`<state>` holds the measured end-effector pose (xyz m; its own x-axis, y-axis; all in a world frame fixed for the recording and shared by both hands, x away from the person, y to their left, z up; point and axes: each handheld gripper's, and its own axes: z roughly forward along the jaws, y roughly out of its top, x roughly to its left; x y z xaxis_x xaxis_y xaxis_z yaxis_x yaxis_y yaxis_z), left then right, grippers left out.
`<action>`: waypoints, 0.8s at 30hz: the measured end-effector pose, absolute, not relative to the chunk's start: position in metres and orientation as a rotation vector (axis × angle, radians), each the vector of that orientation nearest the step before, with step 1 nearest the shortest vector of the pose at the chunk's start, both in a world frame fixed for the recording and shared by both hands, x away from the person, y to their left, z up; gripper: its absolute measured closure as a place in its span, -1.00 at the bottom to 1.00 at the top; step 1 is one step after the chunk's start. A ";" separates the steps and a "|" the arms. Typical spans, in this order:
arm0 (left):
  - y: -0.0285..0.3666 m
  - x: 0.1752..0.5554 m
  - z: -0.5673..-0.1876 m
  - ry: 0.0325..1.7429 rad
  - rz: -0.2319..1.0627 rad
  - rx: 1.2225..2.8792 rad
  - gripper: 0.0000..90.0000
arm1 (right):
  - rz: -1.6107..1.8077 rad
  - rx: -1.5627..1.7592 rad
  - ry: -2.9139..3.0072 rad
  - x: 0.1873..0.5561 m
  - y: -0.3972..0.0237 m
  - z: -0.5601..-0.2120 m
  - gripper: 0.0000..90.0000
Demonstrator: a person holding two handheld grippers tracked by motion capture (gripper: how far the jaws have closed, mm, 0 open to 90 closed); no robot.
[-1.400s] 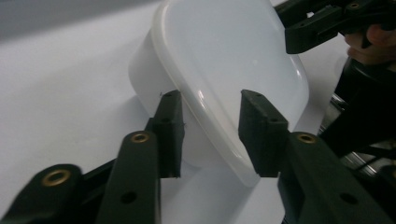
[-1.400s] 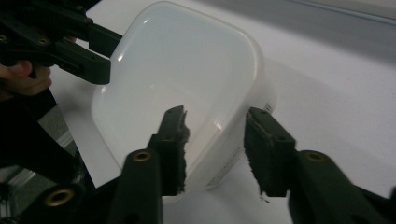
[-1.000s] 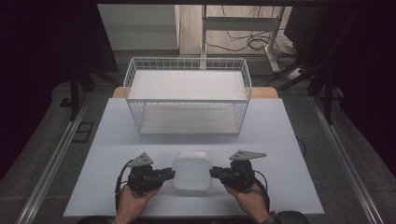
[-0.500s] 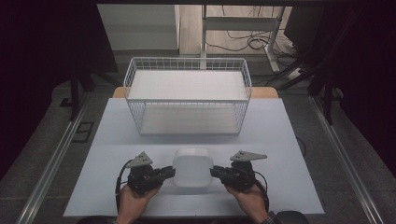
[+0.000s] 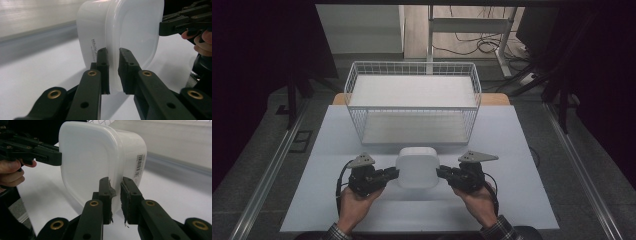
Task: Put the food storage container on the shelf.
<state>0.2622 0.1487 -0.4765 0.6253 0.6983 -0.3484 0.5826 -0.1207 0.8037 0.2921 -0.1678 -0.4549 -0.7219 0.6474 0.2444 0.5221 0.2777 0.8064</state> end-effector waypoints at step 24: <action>0.149 0.348 -0.476 1.065 0.212 1.761 0.75 | 1.418 1.124 2.305 0.371 -0.156 -0.452 0.72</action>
